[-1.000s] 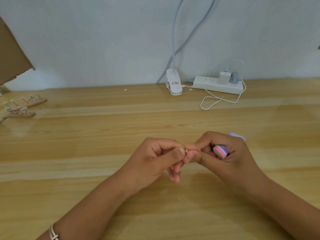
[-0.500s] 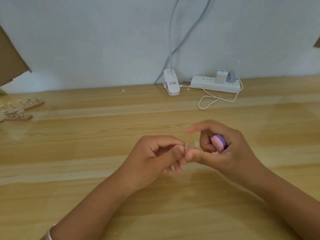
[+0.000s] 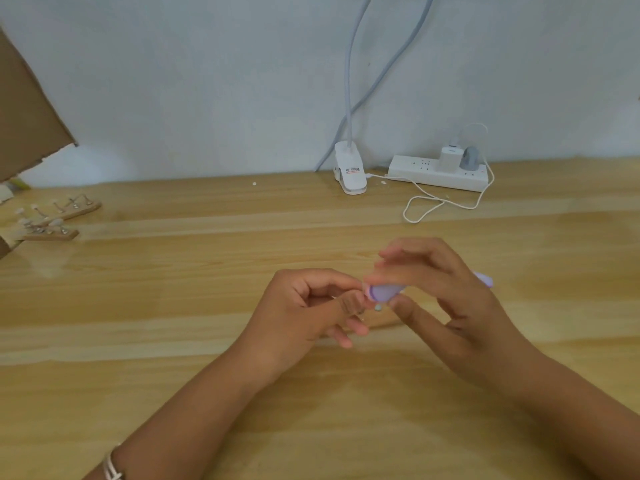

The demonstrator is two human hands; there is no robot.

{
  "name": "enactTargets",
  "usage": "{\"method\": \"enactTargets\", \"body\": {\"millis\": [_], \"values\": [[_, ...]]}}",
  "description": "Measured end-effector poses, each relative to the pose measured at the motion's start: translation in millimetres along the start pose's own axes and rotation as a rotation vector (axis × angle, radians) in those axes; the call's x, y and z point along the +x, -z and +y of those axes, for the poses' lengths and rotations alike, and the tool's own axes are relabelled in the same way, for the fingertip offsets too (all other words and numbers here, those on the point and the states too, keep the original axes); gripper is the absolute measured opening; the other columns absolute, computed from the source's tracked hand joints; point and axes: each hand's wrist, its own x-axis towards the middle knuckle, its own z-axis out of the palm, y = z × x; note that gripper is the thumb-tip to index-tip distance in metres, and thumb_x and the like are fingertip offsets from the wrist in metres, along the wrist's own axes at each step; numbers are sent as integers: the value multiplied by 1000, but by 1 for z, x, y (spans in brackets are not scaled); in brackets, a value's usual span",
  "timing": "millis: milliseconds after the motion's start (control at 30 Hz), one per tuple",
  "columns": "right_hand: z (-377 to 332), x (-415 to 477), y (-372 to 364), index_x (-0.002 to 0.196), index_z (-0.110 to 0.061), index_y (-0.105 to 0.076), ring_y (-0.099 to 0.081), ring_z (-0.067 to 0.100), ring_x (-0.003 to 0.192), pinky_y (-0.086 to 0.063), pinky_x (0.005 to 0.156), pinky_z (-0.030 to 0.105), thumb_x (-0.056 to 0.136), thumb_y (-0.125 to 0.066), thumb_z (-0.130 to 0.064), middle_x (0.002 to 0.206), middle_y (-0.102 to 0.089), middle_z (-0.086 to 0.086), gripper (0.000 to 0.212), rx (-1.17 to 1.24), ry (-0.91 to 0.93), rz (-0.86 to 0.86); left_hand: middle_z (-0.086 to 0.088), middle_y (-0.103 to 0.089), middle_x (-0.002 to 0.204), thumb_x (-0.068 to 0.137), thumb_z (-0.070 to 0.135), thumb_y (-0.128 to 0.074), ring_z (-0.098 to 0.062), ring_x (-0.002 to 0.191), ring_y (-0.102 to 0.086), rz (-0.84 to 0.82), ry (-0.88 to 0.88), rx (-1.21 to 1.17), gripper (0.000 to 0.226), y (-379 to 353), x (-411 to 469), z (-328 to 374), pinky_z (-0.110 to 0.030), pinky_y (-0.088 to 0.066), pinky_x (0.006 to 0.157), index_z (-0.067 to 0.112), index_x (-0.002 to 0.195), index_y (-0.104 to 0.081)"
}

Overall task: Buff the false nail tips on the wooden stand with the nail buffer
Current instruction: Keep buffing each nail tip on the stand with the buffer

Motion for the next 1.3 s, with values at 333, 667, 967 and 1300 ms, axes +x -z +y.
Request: {"method": "enactTargets", "body": {"millis": [333, 667, 967, 1300], "values": [[-3, -2, -7, 115, -12, -72, -56, 1, 106, -34, 94, 5, 88, -68, 0, 110, -61, -2, 30, -174, 49, 50, -8, -75, 85, 87, 4, -65, -22, 70, -72, 0, -13, 45, 14, -1, 1, -1, -26, -57, 55, 6, 98, -73], [7, -4, -9, 108, -6, -73, -61, 6, 104, -36, 94, 7, 89, -69, 1, 107, -69, 2, 20, -252, 176, 80, -10, -75, 85, 88, 8, -64, -22, 73, -73, -5, -10, 87, 11, -3, 1, -6, -26, -54, 54, 5, 95, -72], [8, -4, -9, 105, -5, -74, -59, 7, 107, -35, 97, 9, 91, -64, 3, 108, -68, 0, 19, -288, 239, 67, -12, -74, 82, 88, 8, -62, -21, 71, -72, 8, -16, 93, 14, -2, 4, -8, -27, -55, 54, -1, 96, -71], [6, -2, -14, 106, -3, -73, -61, 16, 100, -38, 96, 12, 87, -65, 9, 109, -67, 5, 24, -337, 242, 70, -17, -74, 84, 88, 8, -61, -21, 70, -72, 24, 10, 64, 18, -2, 3, -6, -26, -55, 55, -5, 98, -69]]}}
